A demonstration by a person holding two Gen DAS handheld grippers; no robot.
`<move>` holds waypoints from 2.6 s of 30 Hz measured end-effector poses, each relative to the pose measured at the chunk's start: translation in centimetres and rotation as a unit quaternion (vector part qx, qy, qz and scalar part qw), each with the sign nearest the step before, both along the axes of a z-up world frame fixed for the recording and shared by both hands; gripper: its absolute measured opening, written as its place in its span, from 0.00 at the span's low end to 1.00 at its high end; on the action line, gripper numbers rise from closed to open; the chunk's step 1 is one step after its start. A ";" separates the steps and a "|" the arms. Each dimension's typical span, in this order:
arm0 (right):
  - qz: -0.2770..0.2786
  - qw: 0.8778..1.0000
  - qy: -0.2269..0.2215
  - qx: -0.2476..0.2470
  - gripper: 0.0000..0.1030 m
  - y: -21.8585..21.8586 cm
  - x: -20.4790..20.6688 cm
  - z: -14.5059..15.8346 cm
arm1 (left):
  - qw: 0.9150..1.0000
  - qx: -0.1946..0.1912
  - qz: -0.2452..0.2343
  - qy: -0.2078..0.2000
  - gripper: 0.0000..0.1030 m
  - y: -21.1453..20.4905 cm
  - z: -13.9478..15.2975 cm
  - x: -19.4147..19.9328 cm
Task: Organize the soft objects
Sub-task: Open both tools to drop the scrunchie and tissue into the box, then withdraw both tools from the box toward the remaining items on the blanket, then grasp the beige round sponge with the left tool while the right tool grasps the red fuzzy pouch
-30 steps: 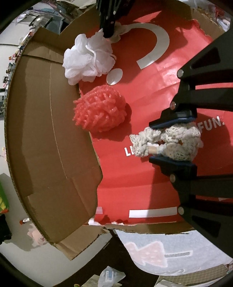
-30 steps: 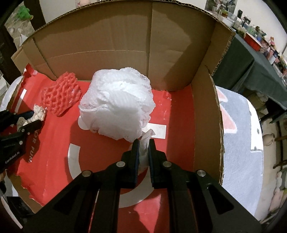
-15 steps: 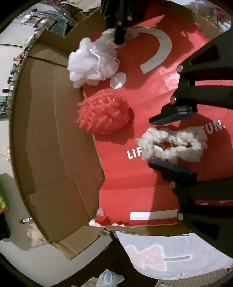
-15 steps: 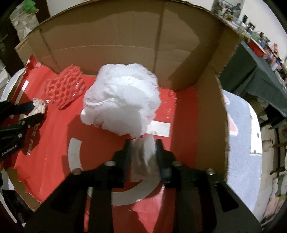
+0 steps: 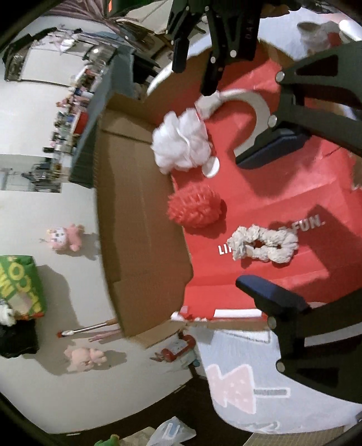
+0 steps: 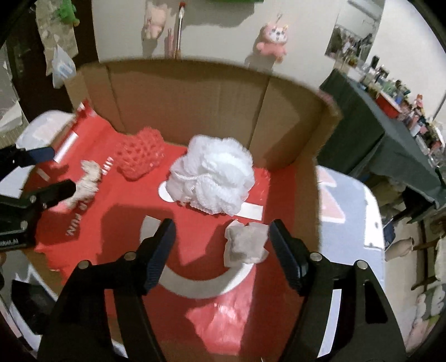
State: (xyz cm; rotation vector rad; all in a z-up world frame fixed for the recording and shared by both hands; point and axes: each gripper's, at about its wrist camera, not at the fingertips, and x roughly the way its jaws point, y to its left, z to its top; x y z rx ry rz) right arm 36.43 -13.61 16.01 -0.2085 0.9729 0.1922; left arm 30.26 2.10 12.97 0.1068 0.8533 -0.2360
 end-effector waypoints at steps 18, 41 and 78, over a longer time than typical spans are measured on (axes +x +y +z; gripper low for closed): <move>-0.005 0.973 -0.220 0.066 0.77 -1.6 -17.5 10.0 | 0.976 -0.074 0.018 -0.202 1.00 0.1 7.8 -15.9; -0.059 0.946 -0.300 0.109 0.87 -3.3 -32.9 4.4 | 0.963 -0.080 0.031 -0.257 1.00 -2.6 2.3 -29.2; -0.099 0.972 -0.079 0.198 0.85 -8.9 -26.2 -8.6 | 0.998 -0.036 0.041 -0.040 0.76 0.3 -10.4 -24.7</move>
